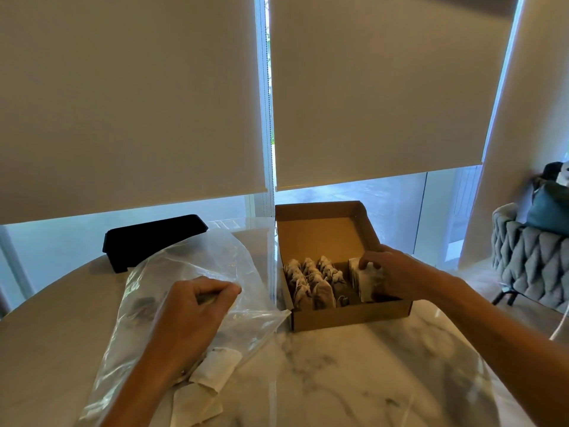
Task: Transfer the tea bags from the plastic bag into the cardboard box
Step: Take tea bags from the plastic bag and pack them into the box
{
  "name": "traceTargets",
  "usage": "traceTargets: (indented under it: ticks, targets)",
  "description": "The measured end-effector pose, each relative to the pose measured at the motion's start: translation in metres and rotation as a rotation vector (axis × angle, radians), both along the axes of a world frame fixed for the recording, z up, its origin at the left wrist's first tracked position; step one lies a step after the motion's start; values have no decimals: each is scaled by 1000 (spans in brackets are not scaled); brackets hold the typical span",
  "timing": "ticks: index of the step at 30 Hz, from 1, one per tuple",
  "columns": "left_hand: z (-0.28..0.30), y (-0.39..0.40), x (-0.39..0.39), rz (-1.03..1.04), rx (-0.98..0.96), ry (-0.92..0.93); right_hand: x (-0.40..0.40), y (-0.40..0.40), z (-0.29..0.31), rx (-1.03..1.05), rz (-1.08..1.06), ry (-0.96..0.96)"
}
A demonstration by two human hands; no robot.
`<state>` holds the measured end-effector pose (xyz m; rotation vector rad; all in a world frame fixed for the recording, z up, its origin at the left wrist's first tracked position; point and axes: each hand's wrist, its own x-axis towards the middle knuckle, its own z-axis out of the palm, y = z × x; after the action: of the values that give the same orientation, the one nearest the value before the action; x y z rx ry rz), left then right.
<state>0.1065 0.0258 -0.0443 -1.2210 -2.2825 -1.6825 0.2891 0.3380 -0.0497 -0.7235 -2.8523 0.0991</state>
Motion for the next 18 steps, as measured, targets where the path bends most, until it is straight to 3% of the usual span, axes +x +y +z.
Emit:
traceTargets:
  ticks: [6, 9, 13, 18]
  targets:
    - [-1, 1, -3, -9, 12, -10, 1, -3, 11, -74, -54, 38]
    - [-4, 2, -8, -26, 13, -60, -4, -21, 29, -126, -59, 209]
    - [3, 2, -4, -89, 130, -76, -30, -90, 50, -458, 118, 478]
    - [14, 0, 8, -145, 253, -52, -73, -166, 44, -829, 395, 316]
